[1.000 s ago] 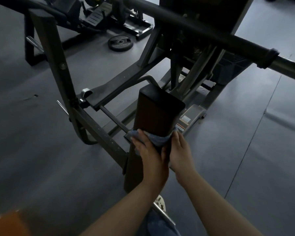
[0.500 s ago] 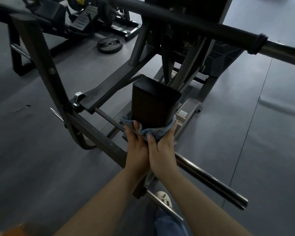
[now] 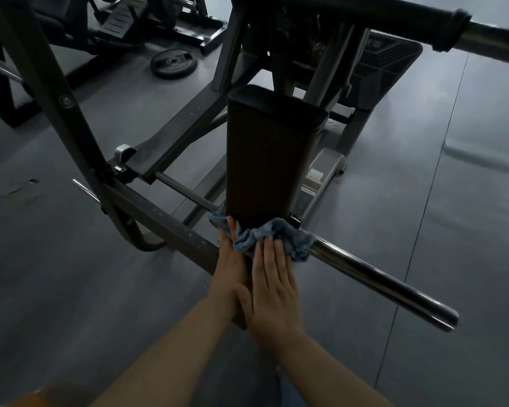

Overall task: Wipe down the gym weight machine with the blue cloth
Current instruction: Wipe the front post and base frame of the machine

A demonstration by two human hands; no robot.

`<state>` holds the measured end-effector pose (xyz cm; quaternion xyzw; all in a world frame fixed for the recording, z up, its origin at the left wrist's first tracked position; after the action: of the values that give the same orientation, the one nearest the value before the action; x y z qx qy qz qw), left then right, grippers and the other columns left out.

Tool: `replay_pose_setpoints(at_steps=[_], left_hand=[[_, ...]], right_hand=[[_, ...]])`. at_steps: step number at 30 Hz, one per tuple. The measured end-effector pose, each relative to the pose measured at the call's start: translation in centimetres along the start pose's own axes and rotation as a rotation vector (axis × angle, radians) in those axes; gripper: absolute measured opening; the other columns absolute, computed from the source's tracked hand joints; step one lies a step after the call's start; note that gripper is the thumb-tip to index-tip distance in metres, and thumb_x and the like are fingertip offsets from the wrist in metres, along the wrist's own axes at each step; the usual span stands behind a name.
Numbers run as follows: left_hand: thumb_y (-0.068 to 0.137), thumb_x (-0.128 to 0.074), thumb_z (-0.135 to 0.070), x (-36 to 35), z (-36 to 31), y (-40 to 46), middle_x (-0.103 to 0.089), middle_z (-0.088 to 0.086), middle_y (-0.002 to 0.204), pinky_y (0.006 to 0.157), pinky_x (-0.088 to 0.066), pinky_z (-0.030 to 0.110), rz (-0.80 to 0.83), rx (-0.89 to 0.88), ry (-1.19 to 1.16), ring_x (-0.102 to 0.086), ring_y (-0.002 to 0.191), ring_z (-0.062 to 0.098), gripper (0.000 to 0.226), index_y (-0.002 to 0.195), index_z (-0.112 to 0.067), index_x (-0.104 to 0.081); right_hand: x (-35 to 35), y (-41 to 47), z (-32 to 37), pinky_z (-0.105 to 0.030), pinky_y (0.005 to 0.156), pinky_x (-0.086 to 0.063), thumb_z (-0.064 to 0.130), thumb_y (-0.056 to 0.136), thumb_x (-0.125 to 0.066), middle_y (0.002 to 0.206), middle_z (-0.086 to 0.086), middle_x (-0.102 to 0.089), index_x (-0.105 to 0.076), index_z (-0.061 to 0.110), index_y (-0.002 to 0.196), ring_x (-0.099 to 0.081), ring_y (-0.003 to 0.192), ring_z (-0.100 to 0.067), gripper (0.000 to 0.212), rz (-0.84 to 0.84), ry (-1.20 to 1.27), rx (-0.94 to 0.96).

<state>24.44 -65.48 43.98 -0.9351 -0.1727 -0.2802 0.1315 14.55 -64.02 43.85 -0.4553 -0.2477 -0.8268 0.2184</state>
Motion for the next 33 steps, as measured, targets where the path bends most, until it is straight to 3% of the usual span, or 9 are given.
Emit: replay_pose_setpoints(at_steps=[3,6,8,11,15,25,28,31,33], left_hand=[[0.070,-0.026,-0.078,-0.1,1.8,-0.6,0.020,0.007,0.156,0.119,-0.006,0.037,0.061,0.054,0.014,0.006,0.144,0.021,0.094,0.138,-0.034,0.023],[0.084,-0.045,-0.056,-0.2,3.5,-1.6,0.030,-0.001,0.152,0.114,-0.005,0.027,0.112,0.052,0.152,0.016,0.140,0.012,0.097,0.139,-0.028,0.030],[0.090,-0.051,-0.045,-0.5,4.4,-2.0,0.027,0.003,0.153,0.115,-0.008,0.030,0.101,-0.009,0.213,0.012,0.142,0.015,0.097,0.136,-0.031,0.033],[0.092,-0.052,-0.033,-0.9,4.3,-1.3,0.014,0.007,0.157,0.115,-0.018,0.042,-0.024,-0.008,0.054,-0.002,0.145,0.024,0.085,0.122,-0.051,0.026],[0.096,-0.043,-0.026,-1.3,2.6,-0.6,0.009,0.009,0.157,0.117,-0.009,0.040,-0.196,-0.084,-0.086,0.003,0.145,0.023,0.071,0.124,-0.048,0.018],[0.072,-0.026,-0.084,-3.0,2.7,0.5,0.021,0.006,0.154,0.114,-0.001,0.040,-0.289,-0.199,-0.095,0.018,0.137,0.014,0.088,0.133,-0.047,0.025],[0.063,-0.021,-0.090,-4.9,5.2,-0.1,0.020,0.017,0.153,0.112,-0.003,0.037,-0.253,-0.072,-0.100,0.016,0.141,0.025,0.091,0.126,-0.051,0.031],[0.068,-0.035,-0.085,-6.5,7.6,-1.1,0.023,0.017,0.152,0.115,-0.011,0.038,-0.173,0.074,-0.122,0.007,0.144,0.033,0.103,0.126,-0.048,0.042],[0.083,-0.055,-0.056,-7.1,9.0,-1.8,0.024,0.015,0.153,0.115,-0.012,0.035,-0.092,0.172,-0.148,0.008,0.144,0.028,0.102,0.124,-0.042,0.037]], right_hand=[[-2.4,-0.7,0.2,-0.033,0.118,-0.009,0.052,0.100,-0.012,0.158,-0.007,-0.001,0.005,0.011,0.150,0.004,0.146,-0.018,0.067,0.012,0.077,-0.065],[-4.0,-1.7,0.7,-0.013,0.114,-0.007,0.063,0.092,-0.011,0.155,0.013,0.020,0.019,0.031,0.146,0.013,0.141,0.004,0.069,-0.004,0.384,-0.276],[-4.7,-1.7,1.0,-0.001,0.107,-0.005,0.059,0.089,-0.022,0.152,0.025,0.014,0.013,0.040,0.143,0.005,0.137,0.016,0.067,0.002,0.792,-0.397],[-4.9,-0.6,0.0,-0.018,0.111,-0.029,0.038,0.093,-0.037,0.152,0.006,-0.030,-0.016,0.022,0.150,-0.031,0.137,-0.003,0.063,-0.204,1.269,-0.504],[-3.9,1.3,-2.1,-0.029,0.107,-0.039,0.032,0.097,-0.040,0.140,-0.004,-0.050,-0.037,0.012,0.143,-0.046,0.130,-0.016,0.050,-0.264,1.503,-0.632],[-3.0,4.5,-4.1,-0.018,0.076,-0.047,0.021,0.102,-0.029,0.094,0.004,-0.062,-0.057,0.021,0.095,-0.060,0.086,-0.005,0.029,-0.178,1.345,-0.728],[-4.1,4.7,-4.1,-0.021,0.076,-0.050,0.030,0.103,-0.024,0.106,-0.025,-0.062,-0.055,0.024,0.096,-0.061,0.087,-0.032,0.033,-0.127,1.309,-0.819],[-5.5,3.6,-3.5,-0.026,0.074,-0.050,0.039,0.102,-0.021,0.124,-0.039,-0.046,-0.052,0.029,0.087,-0.050,0.107,-0.050,0.036,0.023,1.227,-0.973],[-6.4,2.5,-3.4,-0.023,0.069,-0.047,0.043,0.101,-0.024,0.127,-0.036,-0.048,-0.053,0.027,0.081,-0.054,0.106,-0.047,0.039,0.104,1.199,-1.109]])
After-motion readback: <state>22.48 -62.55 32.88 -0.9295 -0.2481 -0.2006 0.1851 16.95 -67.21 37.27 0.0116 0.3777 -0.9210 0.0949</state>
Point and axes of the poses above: each hand's wrist, its own y-axis towards the middle knuckle, its own x-axis out of the back of the hand, z = x × y, the point moved 2 cm from there along y, towards the middle knuckle
